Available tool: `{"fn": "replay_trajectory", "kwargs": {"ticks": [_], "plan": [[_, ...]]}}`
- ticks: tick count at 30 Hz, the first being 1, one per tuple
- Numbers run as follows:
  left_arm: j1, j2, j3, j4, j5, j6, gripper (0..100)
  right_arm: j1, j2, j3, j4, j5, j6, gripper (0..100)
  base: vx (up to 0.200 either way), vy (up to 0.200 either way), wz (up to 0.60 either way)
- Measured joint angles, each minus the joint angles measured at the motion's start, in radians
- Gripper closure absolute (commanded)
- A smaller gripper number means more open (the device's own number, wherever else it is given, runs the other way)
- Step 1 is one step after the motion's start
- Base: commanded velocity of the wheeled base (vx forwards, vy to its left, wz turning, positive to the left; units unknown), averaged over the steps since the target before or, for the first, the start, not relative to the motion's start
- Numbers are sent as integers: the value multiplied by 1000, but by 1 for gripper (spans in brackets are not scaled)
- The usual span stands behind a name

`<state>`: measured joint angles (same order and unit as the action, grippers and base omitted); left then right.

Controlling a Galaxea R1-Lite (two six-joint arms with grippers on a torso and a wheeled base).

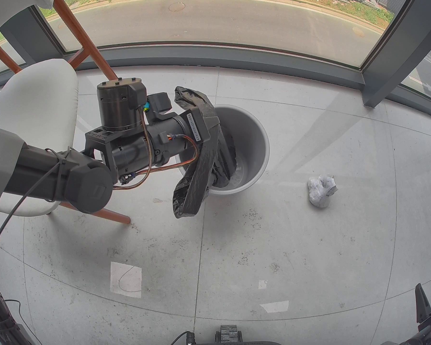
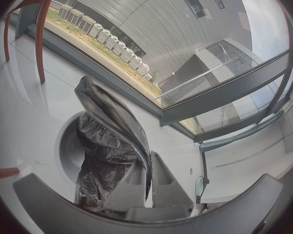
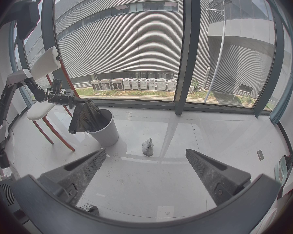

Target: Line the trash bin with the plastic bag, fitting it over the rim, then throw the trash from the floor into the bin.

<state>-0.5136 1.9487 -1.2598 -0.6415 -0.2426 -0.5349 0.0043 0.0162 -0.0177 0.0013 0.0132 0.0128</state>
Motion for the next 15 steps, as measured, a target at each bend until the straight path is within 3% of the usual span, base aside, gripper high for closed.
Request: {"fn": "replay_trajectory", "kwargs": {"ticks": [15], "plan": [[-35,-2,-19,107,11,46,100,2,5,-26,-38,4,1,0,0,0,0]]}}
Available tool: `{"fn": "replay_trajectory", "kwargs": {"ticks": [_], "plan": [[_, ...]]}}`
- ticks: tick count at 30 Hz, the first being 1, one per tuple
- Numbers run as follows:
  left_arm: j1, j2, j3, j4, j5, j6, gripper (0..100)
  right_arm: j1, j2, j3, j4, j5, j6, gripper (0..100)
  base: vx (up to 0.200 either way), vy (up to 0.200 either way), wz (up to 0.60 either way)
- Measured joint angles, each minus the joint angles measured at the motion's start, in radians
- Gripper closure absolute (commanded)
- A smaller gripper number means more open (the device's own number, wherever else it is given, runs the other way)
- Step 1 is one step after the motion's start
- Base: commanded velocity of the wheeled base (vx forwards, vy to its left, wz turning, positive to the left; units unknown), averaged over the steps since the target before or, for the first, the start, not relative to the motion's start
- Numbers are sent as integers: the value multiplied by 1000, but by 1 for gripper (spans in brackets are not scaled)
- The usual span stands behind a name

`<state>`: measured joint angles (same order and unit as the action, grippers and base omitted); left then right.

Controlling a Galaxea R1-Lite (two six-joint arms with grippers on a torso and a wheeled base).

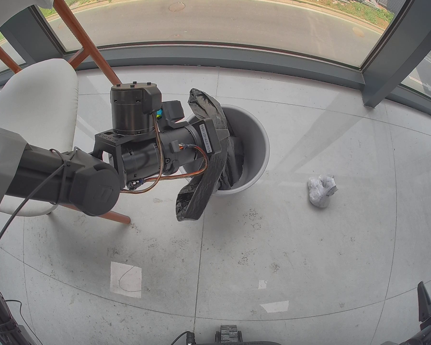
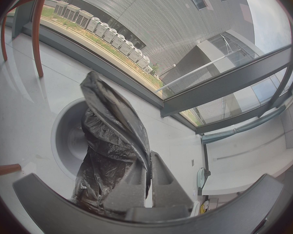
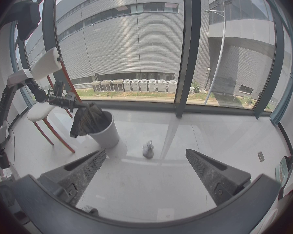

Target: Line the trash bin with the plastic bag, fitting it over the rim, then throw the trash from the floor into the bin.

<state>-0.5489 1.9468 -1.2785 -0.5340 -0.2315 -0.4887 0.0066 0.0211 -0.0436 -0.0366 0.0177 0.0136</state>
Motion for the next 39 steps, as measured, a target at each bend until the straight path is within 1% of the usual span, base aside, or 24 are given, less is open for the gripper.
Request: {"fn": "replay_trajectory", "kwargs": {"ticks": [5,9,15,19,23,28,33,39], "plan": [[3,-9,2,34,1,24,100,40,80,-66,-28,-1,26,0,0,0,0],[3,-16,3,63,2,45,100,92,200,-140,-39,-1,82,0,0,0,0],[4,-31,4,123,2,89,100,156,419,-323,-45,16,226,0,0,0,0],[4,-41,4,161,2,133,100,181,568,-448,-46,50,301,0,0,0,0],[3,-51,3,214,2,177,100,194,709,-546,-47,92,335,0,0,0,0],[1,-68,0,279,2,203,100,222,869,-650,-49,130,351,0,0,0,0],[-1,-84,0,304,1,277,100,273,1019,-751,-53,143,385,0,0,0,0],[-7,-95,4,335,1,328,100,341,1166,-886,-53,143,485,0,0,0,0]]}}
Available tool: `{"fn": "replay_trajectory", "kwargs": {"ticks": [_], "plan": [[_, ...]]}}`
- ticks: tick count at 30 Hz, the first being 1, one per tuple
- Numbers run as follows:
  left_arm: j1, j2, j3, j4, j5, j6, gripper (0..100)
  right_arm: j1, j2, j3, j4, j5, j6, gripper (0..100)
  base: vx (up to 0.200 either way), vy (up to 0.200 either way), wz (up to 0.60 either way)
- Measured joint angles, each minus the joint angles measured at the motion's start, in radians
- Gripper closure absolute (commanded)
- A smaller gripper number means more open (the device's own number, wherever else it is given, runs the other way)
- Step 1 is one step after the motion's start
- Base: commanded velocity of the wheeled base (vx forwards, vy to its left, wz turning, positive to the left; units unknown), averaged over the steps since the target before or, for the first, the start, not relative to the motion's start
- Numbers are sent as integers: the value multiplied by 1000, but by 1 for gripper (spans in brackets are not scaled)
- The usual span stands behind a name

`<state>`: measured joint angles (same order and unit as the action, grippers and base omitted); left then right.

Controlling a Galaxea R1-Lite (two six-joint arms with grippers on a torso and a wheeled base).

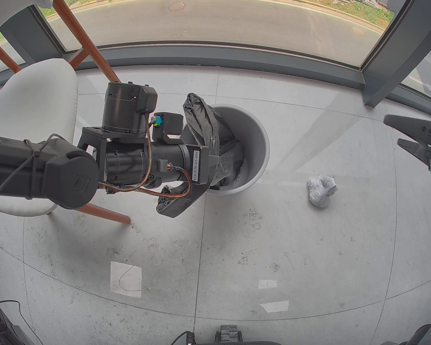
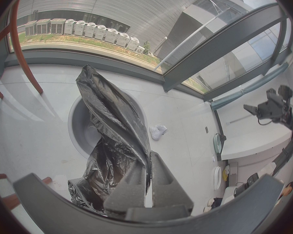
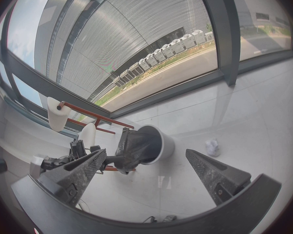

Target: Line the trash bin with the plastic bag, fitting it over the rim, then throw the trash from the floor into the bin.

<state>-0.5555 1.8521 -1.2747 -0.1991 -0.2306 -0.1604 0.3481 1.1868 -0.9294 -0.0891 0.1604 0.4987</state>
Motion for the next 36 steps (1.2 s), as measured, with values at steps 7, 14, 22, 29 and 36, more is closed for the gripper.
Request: {"fn": "replay_trajectory", "kwargs": {"ticks": [7,14,22,29,36], "plan": [[-17,-5,-4,28,0,94,100,56,152,-127,4,-1,43,0,0,0,0],[-21,-4,-10,65,0,185,100,99,267,-227,9,-2,46,0,0,0,0],[-22,-3,-69,173,1,315,100,119,376,-342,10,-3,53,0,0,0,0],[-23,0,-113,230,19,381,100,137,453,-423,29,-5,83,0,0,0,0],[-23,5,-120,235,42,431,100,146,509,-517,118,-4,166,0,0,0,0]]}}
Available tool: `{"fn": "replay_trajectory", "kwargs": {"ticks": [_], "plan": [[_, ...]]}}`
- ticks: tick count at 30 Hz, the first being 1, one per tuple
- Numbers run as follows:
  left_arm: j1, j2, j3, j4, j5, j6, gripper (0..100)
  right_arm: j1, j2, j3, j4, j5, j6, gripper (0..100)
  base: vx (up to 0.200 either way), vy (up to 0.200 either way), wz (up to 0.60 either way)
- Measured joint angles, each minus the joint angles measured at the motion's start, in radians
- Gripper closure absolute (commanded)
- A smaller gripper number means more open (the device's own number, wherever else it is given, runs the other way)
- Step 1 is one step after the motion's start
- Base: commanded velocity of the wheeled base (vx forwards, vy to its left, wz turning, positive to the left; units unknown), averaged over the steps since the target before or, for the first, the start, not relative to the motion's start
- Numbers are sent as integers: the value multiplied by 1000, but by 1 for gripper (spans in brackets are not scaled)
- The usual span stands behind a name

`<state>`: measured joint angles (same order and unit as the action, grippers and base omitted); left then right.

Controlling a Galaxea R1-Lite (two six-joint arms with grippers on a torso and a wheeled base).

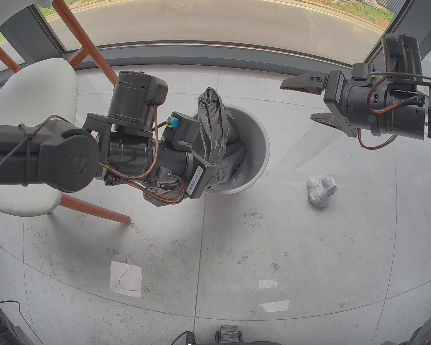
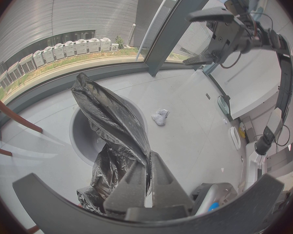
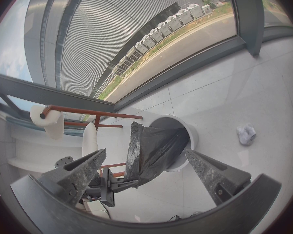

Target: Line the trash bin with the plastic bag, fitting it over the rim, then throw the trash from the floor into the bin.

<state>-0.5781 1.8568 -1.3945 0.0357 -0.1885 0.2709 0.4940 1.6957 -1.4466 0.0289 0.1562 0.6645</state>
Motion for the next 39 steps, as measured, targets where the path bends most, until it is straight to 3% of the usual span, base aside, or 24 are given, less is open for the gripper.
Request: {"fn": "replay_trajectory", "kwargs": {"ticks": [11,19,32,39], "plan": [[-2,12,5,1,18,105,100,11,85,-68,20,-5,22,0,0,0,0],[-15,22,12,1,58,173,100,30,118,-112,116,-4,61,0,0,0,0],[-24,35,31,0,119,447,100,78,188,-144,146,-51,75,0,0,0,0],[-23,41,47,-5,138,589,100,84,234,-163,146,-73,30,0,0,0,0]]}}
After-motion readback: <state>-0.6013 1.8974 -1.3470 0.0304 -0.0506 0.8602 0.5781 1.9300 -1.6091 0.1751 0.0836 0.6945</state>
